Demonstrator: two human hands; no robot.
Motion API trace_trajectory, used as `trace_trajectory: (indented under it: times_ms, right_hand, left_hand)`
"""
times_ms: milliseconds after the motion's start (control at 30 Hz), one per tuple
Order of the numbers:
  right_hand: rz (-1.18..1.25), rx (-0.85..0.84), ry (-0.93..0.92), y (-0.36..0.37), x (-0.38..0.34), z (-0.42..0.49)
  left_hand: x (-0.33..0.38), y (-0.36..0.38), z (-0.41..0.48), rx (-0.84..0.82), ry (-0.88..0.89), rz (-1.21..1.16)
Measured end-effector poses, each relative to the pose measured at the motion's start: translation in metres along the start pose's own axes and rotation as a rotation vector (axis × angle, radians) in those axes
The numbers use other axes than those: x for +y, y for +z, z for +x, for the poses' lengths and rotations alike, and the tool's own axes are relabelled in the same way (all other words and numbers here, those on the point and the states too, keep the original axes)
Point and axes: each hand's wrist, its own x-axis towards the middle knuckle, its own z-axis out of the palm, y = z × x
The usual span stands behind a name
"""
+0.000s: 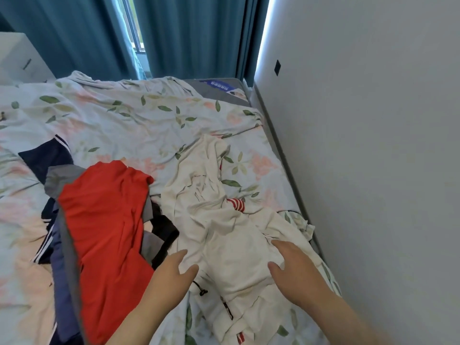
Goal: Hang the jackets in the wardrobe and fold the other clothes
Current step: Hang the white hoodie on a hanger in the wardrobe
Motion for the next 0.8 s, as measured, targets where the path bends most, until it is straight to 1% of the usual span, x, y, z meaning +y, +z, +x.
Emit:
trace_trajectory:
  times_ms: [133, 267, 333, 400, 467, 533, 600, 667, 733, 800]
  right_hand:
    - [-0.015, -0.09, -0.022, 0.031, 0.017, 0.053]
    - [0.014, -0.182, -0.052, 0.078, 0.029, 0.112]
    - [0.015, -0.242, -0.098, 0.107, 0.025, 0.142]
    - [0.013, -0.265, -0.187, 0.133, 0.016, 0.17]
    - [0.011, -0.203, -0.316, 0.155, 0.001, 0.202]
    - [0.011, -0.14, -0.431, 0.177, -0.018, 0.234]
    - [-0.012, -0.148, -0.473, 0.199, -0.032, 0.261]
    - [-0.004, -0.212, -0.398, 0.221, -0.031, 0.283]
    - [0.087, -0.284, -0.241, 0.237, -0.023, 0.295]
    - [0.208, -0.276, -0.141, 0.248, -0.013, 0.298]
  left_hand:
    - [-0.022, 0.024, 0.039, 0.023, -0.159, -0.222]
    - [-0.045, 0.049, 0.08, 0.06, -0.228, -0.305]
    - [-0.06, 0.054, 0.106, 0.117, -0.213, -0.303]
    - [-0.068, 0.053, 0.137, 0.165, -0.172, -0.27]
    - [-0.076, 0.048, 0.174, 0.225, -0.089, -0.22]
    - [-0.083, 0.04, 0.209, 0.34, -0.002, -0.171]
    - [-0.089, 0.036, 0.241, 0.472, 0.033, -0.129]
    - [-0.098, 0.036, 0.271, 0.52, 0.031, -0.106]
    - [-0.107, 0.036, 0.294, 0.493, -0.035, -0.138]
    - [-0.117, 0.034, 0.31, 0.447, -0.098, -0.223]
